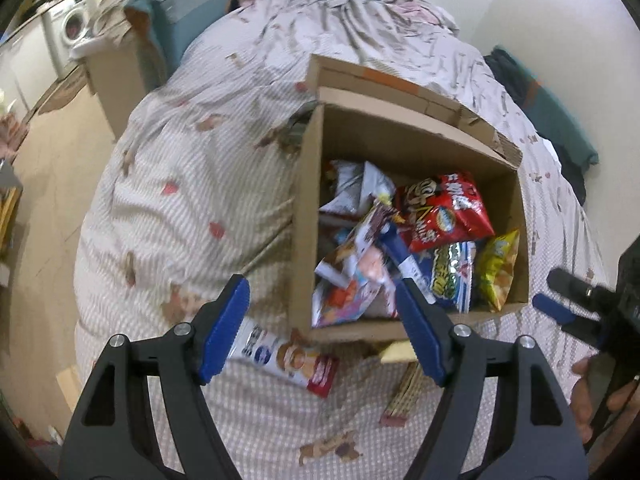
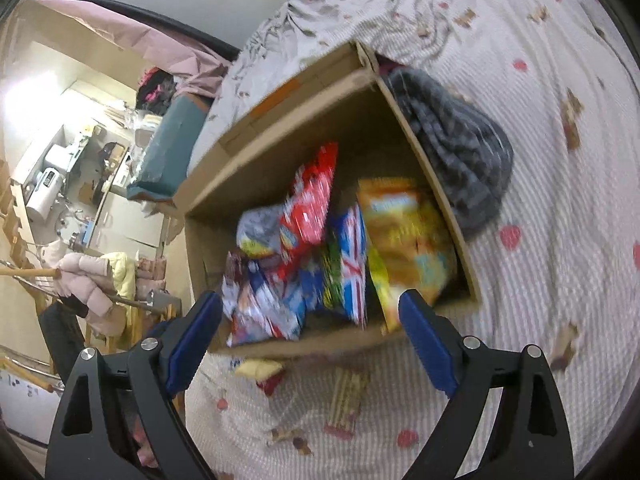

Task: Organize snacks
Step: 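Withdraw both tools from the box toward the remaining snacks, then grasp the white rice cake bar with left tool while right tool grasps checkered wafer bar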

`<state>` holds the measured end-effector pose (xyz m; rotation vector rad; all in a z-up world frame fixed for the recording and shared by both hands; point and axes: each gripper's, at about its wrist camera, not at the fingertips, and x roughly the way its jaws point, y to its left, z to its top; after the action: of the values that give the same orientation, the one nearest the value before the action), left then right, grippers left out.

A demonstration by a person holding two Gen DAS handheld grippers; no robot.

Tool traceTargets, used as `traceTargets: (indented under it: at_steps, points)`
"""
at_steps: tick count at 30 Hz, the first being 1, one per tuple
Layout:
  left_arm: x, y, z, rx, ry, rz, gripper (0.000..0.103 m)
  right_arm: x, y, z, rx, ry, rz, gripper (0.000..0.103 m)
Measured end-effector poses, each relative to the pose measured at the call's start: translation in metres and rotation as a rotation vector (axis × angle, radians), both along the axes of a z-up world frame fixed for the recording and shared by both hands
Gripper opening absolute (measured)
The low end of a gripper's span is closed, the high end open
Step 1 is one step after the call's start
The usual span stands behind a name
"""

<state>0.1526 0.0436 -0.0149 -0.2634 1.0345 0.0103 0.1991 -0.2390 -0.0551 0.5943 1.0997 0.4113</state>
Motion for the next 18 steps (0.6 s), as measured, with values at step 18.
traceTargets:
  at_steps: [18]
  points:
    - [-0.061,0.066,-0.036,-0.02,0.119,0.301,0.072,-0.035,0.088,-0.105,-0.239,0.266,0.153,0.069]
